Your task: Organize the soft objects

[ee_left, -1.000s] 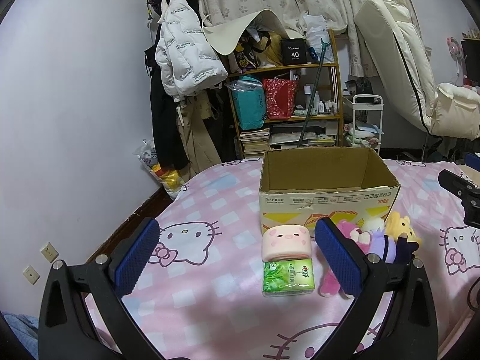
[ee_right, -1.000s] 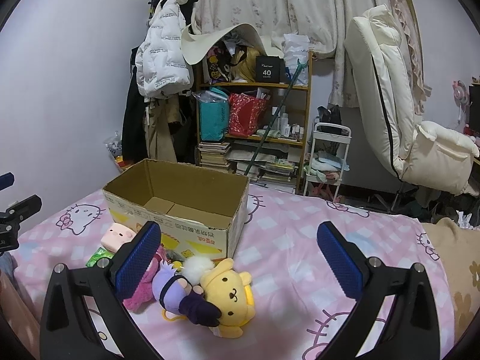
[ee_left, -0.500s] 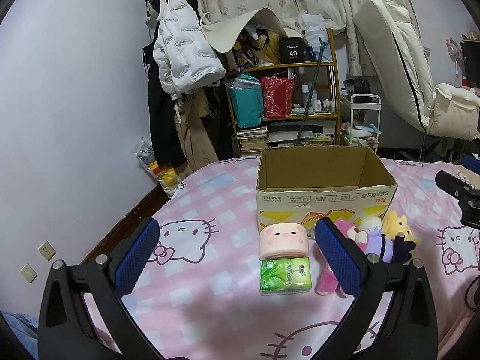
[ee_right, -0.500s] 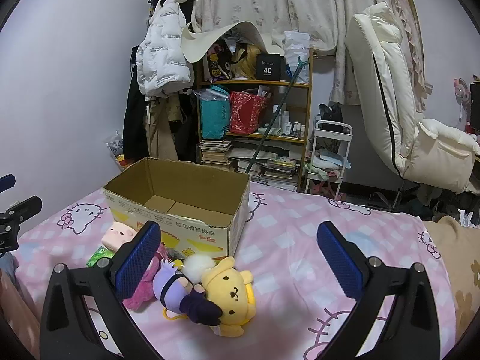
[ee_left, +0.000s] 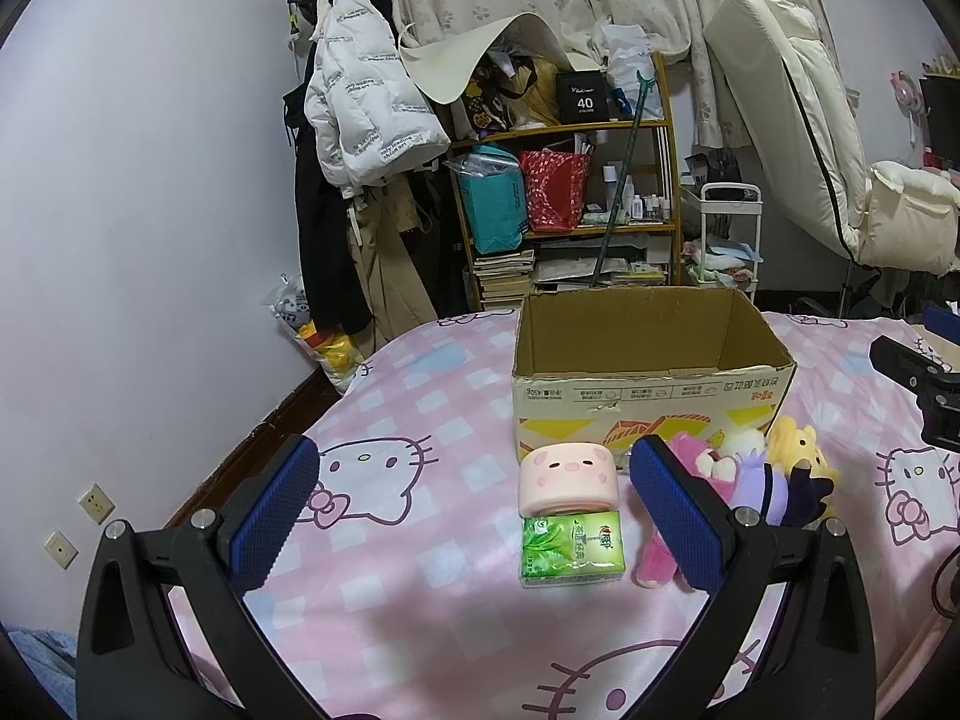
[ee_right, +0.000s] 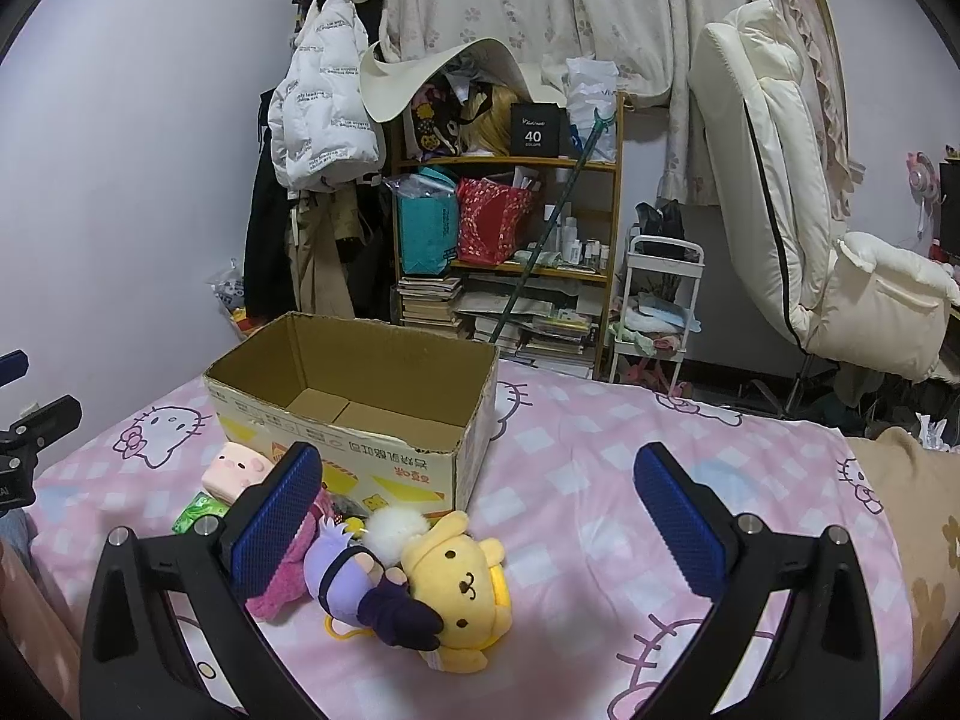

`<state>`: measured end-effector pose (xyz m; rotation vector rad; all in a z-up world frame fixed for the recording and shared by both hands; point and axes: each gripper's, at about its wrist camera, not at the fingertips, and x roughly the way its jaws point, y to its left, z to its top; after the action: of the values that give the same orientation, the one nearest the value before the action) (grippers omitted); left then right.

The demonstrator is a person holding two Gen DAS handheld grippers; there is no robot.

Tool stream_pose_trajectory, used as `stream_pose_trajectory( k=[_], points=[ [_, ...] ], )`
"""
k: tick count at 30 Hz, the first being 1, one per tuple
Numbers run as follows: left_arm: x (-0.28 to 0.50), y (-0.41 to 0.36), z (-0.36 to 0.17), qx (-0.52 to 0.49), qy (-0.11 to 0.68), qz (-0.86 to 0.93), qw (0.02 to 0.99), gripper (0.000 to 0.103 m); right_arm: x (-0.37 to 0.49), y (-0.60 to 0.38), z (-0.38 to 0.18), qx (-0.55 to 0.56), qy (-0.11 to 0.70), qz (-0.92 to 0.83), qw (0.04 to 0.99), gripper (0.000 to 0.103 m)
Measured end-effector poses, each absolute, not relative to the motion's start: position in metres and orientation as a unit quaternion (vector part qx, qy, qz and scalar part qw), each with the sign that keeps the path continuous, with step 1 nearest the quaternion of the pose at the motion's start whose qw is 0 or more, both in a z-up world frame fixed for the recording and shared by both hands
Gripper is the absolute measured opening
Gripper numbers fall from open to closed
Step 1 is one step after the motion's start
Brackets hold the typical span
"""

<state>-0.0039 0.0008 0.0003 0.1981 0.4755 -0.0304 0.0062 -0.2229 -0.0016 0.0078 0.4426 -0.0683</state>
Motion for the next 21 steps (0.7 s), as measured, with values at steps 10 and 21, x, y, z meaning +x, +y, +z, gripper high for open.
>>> stream_pose_trajectory(
  k=[10,21],
  points=[
    [0.003,-0.005,-0.006,0.106,0.252,-0.019,0.962,0.102,0.011,-0.225,-0.009,0.012,0.231,-0.031,0.972,0.103],
    [0.037,-0.018,-0.015,0.111,0.299,-0.044,0.947,0.102,0.040,-0.239,-0.017,0.035,0.275,-0.038,0.960,0.103]
  ],
)
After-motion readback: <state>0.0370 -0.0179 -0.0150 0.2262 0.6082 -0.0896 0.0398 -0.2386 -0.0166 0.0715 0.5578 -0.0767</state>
